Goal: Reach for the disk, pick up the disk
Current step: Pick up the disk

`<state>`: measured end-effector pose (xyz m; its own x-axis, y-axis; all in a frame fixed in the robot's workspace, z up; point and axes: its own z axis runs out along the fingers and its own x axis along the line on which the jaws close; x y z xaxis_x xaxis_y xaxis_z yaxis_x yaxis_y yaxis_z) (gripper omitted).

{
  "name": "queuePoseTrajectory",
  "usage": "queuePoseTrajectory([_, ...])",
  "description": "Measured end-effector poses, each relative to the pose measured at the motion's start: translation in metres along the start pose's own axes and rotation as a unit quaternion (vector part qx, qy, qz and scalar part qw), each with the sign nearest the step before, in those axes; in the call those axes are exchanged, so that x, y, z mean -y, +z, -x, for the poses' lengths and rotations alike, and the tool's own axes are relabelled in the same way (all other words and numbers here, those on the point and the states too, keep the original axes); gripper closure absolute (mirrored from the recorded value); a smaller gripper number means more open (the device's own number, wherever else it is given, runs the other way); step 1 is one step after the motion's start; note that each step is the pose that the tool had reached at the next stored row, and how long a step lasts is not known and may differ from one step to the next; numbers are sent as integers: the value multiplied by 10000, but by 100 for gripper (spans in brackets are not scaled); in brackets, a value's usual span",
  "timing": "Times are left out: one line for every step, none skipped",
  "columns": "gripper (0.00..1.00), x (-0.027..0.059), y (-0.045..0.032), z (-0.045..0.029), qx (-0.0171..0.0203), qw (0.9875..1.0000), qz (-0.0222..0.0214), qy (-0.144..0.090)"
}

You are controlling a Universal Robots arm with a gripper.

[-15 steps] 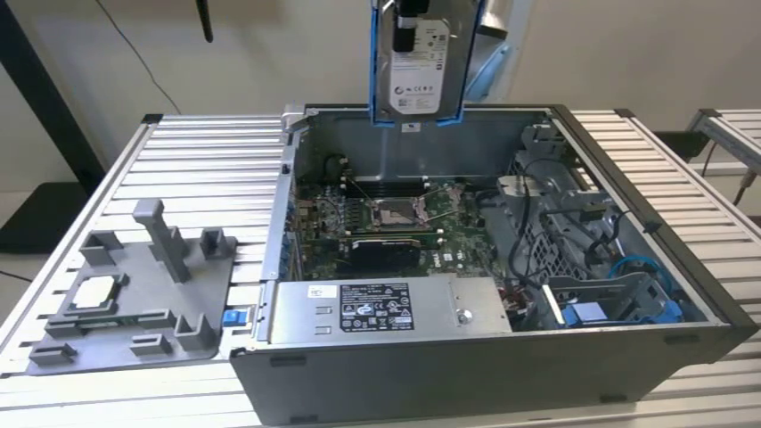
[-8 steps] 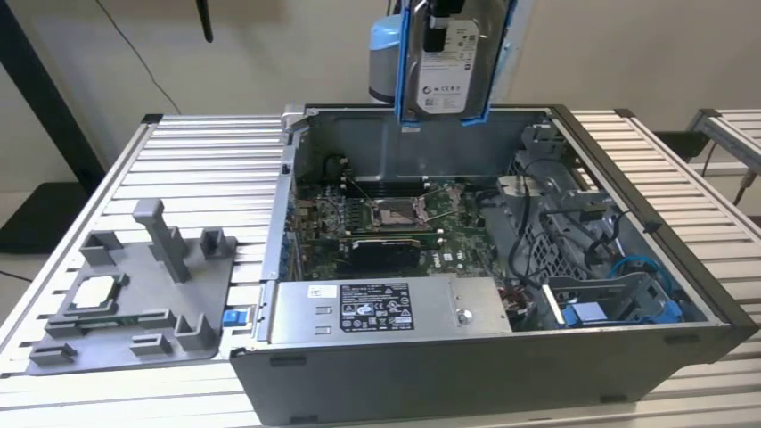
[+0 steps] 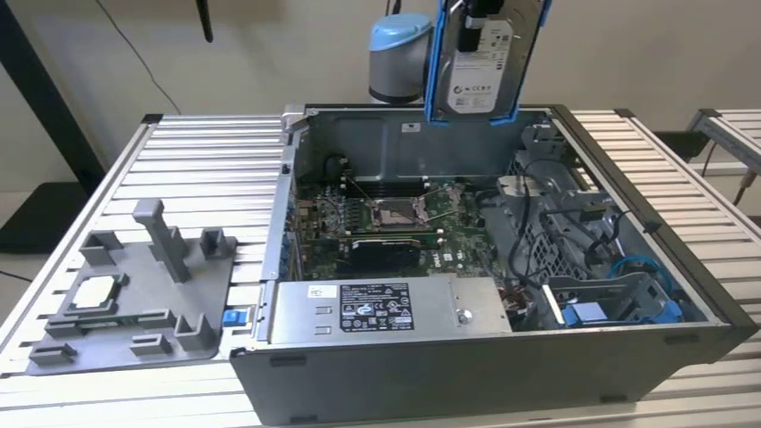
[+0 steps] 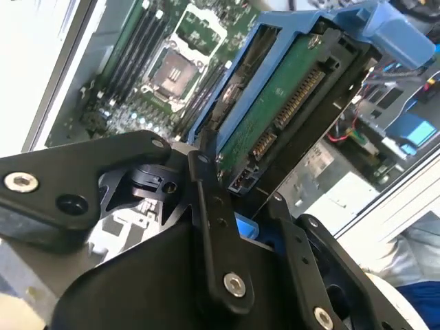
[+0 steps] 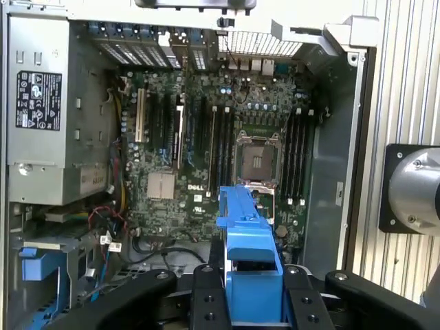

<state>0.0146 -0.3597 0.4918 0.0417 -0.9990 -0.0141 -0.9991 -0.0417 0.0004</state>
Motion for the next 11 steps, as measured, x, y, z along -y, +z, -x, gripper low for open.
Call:
queuePoseTrajectory([100, 45, 0, -2, 0, 10000, 0, 0])
queuePoseTrajectory([100, 89, -1, -4, 0, 10000, 0, 1])
queuePoseTrajectory([100, 136, -1, -6, -1, 10000, 0, 0])
queuePoseTrajectory([100, 182, -1, -8, -1, 10000, 0, 1])
queuePoseTrajectory([100, 228, -1, -10, -1, 10000, 0, 0])
queuePoseTrajectory([100, 273, -1, -12, 0, 10000, 0, 0])
queuePoseTrajectory([100, 318, -1, -14, 0, 10000, 0, 1])
queuePoseTrajectory([100, 363, 0, -16, 0, 10000, 0, 0])
queuePoseTrajectory([100, 412, -1, -18, -1, 10000, 0, 1])
queuePoseTrajectory([100, 457, -1, -20, 0, 10000, 0, 0])
queuePoseTrajectory([100, 502, -1, -21, 0, 10000, 0, 1])
